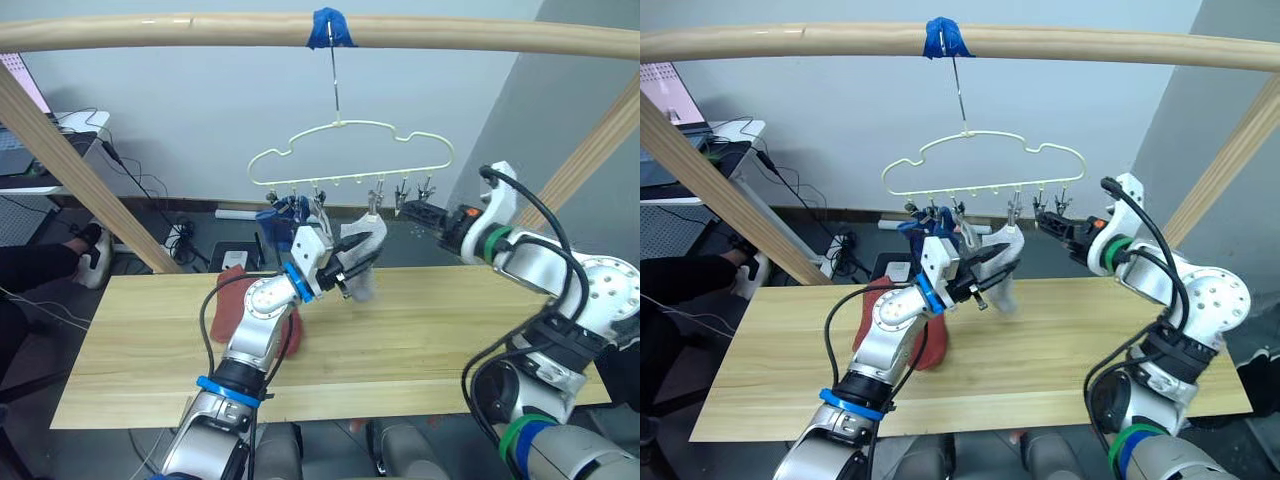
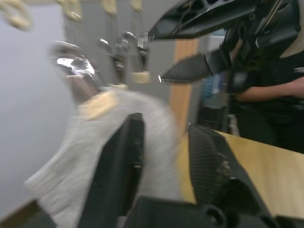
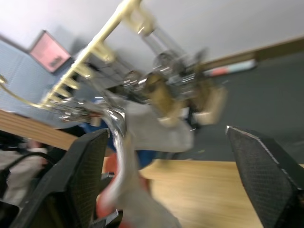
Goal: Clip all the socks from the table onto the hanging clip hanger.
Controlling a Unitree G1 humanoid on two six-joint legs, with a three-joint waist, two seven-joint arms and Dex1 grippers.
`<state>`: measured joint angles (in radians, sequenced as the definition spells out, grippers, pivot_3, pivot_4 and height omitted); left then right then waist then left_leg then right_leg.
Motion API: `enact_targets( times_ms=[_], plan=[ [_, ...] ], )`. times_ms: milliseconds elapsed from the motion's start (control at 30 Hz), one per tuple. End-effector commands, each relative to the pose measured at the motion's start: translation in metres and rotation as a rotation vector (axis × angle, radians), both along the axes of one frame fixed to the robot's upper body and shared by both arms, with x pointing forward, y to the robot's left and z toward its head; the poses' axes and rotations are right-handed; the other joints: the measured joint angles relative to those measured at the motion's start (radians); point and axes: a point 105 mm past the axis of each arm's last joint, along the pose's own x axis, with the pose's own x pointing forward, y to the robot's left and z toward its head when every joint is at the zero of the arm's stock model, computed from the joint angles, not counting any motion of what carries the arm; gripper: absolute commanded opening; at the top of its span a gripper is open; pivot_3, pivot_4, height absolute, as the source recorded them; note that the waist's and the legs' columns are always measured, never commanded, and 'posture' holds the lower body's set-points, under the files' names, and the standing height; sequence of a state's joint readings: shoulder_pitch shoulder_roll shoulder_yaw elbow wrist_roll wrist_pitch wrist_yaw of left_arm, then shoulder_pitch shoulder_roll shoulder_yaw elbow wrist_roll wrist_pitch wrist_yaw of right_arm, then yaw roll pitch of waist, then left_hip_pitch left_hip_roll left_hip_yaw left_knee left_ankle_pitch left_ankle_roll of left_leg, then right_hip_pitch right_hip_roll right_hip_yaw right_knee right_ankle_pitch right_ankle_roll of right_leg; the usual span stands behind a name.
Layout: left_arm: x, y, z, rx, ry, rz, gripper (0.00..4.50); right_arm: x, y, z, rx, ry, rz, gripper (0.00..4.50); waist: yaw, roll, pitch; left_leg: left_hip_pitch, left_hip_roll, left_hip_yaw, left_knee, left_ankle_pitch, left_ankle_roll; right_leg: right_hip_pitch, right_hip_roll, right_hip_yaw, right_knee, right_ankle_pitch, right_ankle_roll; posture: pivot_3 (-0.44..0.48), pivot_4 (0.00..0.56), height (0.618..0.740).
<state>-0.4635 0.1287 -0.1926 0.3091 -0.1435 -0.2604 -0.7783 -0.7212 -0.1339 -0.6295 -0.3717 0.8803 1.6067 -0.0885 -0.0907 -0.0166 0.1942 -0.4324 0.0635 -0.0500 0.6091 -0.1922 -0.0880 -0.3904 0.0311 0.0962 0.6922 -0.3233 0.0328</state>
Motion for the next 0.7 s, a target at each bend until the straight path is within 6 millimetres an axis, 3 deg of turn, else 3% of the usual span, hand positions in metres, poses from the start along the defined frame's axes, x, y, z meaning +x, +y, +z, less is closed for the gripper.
enact_targets(
  times_ms=[33,233,400,533,700],
  plan=[
    [0.0,-0.005,0.004,-0.027,0.03,-0.025,2.76,-0.013,0.0,0.011,-0.101,-0.091,0.014,4.11,-0.008,0.001,0.0,0.0,0.0,0.0,0.0,0.0,0.0,0.0,0.0,0.0,0.0,0.0,0.0,-0.139,0.195,0.74],
    [0.005,0.024,0.005,-0.088,0.177,0.008,4.49,-0.027,-0.001,0.008,-0.259,-0.188,-0.001,4.11,-0.031,0.001,0.001,0.0,0.0,0.0,0.0,0.0,0.0,0.0,0.0,0.0,0.0,-0.002,0.003,-0.151,0.198,0.74],
    [-0.012,0.044,0.011,-0.026,0.223,-0.06,4.49,-0.033,0.005,0.006,-0.358,-0.289,-0.014,4.11,-0.046,0.001,0.001,0.0,0.0,0.0,0.0,0.0,0.0,0.0,0.0,0.0,-0.001,-0.002,0.003,-0.142,0.204,0.74],
    [-0.027,0.066,0.02,0.02,0.273,-0.108,4.49,-0.038,0.022,0.003,-0.373,-0.379,0.007,4.11,-0.047,0.001,0.005,0.0,0.0,0.0,0.0,0.0,0.0,0.0,0.0,0.0,-0.001,-0.002,0.004,-0.129,0.215,0.74],
    [-0.041,0.09,0.042,0.046,0.289,-0.114,4.5,-0.032,0.038,0.001,-0.444,-0.516,-0.046,2.54,-0.044,0.0,0.025,0.001,0.001,0.0,0.0,0.0,0.0,0.0,0.0,0.0,-0.001,-0.002,0.004,-0.09,0.231,0.74]
  ],
)
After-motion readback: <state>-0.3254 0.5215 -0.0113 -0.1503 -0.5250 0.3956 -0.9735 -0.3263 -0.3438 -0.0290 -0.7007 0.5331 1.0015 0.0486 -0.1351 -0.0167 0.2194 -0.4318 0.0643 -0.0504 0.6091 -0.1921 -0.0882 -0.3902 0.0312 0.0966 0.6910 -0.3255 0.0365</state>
